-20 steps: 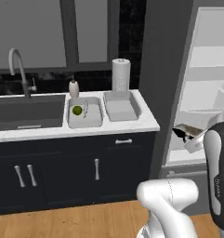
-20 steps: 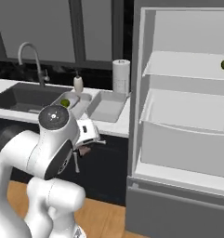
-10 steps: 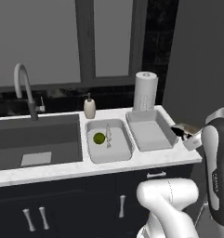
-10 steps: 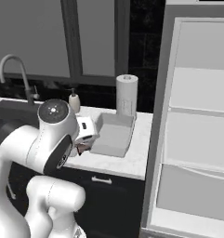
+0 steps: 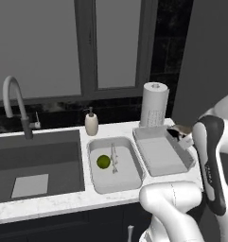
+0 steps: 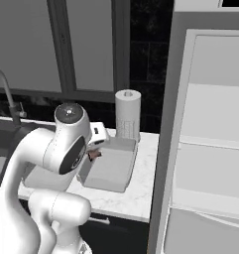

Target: Place one lime and one fish in each tupperware on the nearby counter, to pack two identical lunches.

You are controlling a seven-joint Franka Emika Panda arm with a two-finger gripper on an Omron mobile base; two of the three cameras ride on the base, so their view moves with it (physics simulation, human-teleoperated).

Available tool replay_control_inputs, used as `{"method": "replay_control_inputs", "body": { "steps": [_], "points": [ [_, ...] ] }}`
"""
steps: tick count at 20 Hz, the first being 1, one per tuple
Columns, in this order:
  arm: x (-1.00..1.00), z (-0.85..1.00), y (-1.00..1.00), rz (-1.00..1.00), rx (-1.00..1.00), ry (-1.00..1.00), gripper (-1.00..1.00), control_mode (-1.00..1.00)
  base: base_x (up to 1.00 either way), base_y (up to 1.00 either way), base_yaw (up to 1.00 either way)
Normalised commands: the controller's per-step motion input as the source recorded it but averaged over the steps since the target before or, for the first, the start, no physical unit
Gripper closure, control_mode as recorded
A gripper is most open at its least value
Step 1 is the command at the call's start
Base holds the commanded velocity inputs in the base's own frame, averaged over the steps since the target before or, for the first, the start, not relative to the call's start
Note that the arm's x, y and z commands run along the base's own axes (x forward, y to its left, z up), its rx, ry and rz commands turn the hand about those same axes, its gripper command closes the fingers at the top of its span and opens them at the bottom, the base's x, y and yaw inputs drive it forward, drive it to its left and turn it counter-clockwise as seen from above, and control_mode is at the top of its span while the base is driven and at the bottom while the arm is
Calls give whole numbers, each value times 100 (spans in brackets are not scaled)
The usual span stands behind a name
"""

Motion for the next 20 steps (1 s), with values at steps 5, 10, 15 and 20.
{"method": "replay_control_inputs", "body": {
  "steps": [5,10,15,20],
  "points": [
    [100,-100,-7,-2,-1,6,100,-100,0,0,0],
    [100,-86,-8,-1,0,3,100,-100,0,0,0],
    [100,-44,-3,-1,0,14,100,-100,0,0,0],
    [100,-30,-29,0,0,19,-100,-100,0,0,0]
  ]
}}
